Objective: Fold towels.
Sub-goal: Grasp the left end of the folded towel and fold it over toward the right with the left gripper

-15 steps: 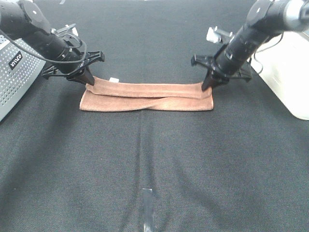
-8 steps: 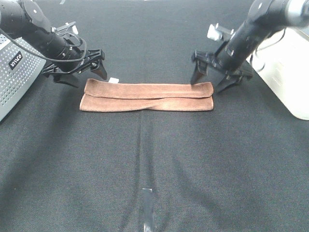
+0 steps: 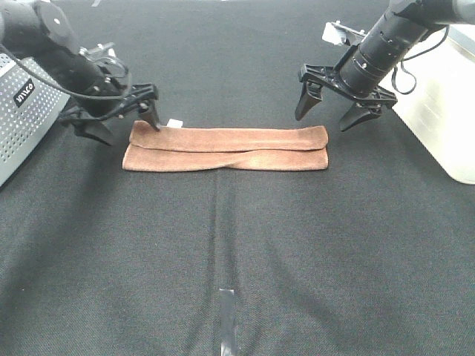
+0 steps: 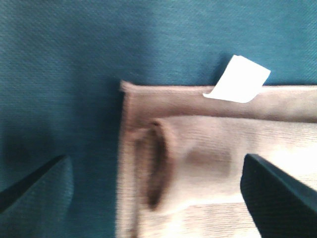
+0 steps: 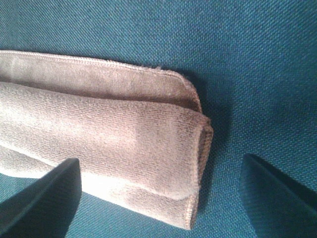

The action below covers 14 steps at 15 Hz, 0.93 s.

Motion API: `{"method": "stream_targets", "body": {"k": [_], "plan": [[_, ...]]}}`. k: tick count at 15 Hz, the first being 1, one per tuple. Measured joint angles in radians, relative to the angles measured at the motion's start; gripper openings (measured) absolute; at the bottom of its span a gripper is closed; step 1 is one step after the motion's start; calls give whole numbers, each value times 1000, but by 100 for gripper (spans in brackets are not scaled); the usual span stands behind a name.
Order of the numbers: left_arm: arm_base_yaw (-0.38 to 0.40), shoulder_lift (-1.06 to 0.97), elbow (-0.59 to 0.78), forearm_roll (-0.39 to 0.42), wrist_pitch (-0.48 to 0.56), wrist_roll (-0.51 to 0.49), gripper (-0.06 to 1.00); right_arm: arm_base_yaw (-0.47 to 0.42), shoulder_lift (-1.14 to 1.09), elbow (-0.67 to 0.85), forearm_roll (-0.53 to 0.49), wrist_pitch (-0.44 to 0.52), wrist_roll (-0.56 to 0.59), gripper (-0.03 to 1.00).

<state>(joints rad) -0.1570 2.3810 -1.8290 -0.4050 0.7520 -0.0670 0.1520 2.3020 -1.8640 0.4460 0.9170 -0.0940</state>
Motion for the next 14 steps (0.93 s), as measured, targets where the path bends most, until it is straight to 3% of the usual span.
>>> {"method": "stream_targets", "body": {"k": [3, 5, 7, 9, 12, 14], "plan": [[-1, 27, -5, -58, 0, -9, 82, 0, 0, 0, 0, -5, 0, 84], [-11, 39, -8, -65, -10, -6, 67, 0, 0, 0, 0, -12, 0, 84], [-14, 50, -10, -73, -17, -9, 44, 0, 0, 0, 0, -18, 0, 84], [-18, 56, -10, -78, -18, -13, 7, 0, 0, 0, 0, -29, 0, 84], [-21, 46, -16, -20, 0, -13, 7, 0, 0, 0, 0, -29, 0, 84], [-20, 20, -42, 93, 82, -19, 7, 0, 0, 0, 0, -29, 0, 84]]}}
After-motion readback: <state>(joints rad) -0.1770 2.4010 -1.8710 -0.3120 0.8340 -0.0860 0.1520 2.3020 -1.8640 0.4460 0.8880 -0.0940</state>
